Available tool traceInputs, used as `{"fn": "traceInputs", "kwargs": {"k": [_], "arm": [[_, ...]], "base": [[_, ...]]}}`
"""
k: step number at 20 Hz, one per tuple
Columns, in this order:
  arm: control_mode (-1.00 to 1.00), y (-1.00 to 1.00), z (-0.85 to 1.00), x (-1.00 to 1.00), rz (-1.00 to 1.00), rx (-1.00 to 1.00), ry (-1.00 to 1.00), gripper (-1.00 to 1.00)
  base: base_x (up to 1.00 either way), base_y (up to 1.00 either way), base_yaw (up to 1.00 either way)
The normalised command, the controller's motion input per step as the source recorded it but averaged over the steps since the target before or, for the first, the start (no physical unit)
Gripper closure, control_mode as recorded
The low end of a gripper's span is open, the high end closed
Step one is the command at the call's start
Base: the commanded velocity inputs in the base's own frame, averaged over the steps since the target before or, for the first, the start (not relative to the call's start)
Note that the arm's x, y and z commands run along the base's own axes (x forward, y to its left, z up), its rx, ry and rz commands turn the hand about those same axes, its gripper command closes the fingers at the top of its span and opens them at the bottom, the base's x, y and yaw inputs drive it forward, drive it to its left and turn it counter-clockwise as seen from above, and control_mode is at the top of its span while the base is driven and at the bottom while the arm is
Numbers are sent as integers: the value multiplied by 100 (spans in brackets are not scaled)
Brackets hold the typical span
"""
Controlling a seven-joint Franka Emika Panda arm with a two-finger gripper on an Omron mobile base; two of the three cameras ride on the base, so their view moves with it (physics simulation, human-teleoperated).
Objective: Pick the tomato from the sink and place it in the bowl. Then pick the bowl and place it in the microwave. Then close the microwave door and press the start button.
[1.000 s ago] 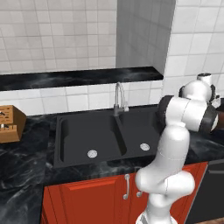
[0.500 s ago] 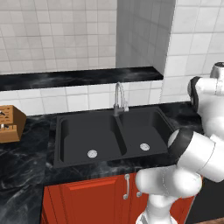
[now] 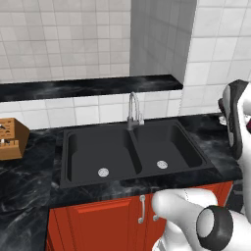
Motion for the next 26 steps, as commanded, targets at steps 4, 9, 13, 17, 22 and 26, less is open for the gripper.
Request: {"fn": "traceInputs", "kwargs": {"k": [4,9,13,17,22,26], "arm": [[-100,62,72,-41,46,-3,-13,100],[-100,72,46,-29,44,-5,-11,100],[-100,60,36,-10,26,-7,-6,100],[-100,46,40,-5,5,-11,0,100],[-100,40,21,0,0,-12,9,100],[-100,-3,-4,0,0,-1,1,100]], "base": [[0,0,0],[0,0,0],[0,0,0],[0,0,0],[0,0,0],[0,0,0]]}}
